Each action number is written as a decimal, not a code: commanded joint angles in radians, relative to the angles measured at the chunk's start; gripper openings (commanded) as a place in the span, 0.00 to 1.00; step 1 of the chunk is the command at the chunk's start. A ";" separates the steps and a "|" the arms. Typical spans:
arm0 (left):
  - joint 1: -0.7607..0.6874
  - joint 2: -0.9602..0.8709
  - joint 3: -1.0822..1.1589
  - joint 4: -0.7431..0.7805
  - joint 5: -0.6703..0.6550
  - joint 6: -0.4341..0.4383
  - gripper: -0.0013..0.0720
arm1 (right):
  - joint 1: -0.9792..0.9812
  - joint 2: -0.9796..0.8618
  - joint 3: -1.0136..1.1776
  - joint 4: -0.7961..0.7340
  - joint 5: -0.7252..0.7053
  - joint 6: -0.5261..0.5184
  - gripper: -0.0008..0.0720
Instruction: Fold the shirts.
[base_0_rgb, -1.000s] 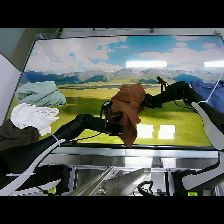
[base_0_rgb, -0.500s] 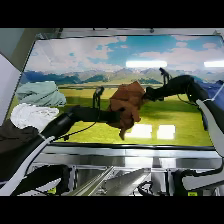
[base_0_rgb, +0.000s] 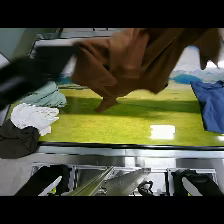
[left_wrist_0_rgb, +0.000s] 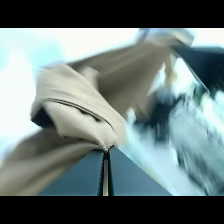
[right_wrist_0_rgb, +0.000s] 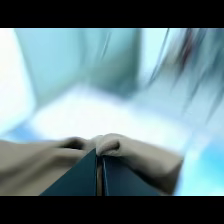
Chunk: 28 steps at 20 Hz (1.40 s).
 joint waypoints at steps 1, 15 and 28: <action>0.083 0.123 0.132 0.123 0.033 -0.075 0.03 | -0.001 0.211 0.091 -0.206 0.113 -0.024 0.04; 0.269 -0.443 -0.239 0.140 0.338 -0.041 0.03 | 0.022 -0.655 0.079 -0.080 -0.206 0.129 0.04; 0.490 -0.956 0.021 -0.024 0.375 0.147 0.97 | -0.066 -0.876 0.082 -0.003 -0.356 0.280 0.38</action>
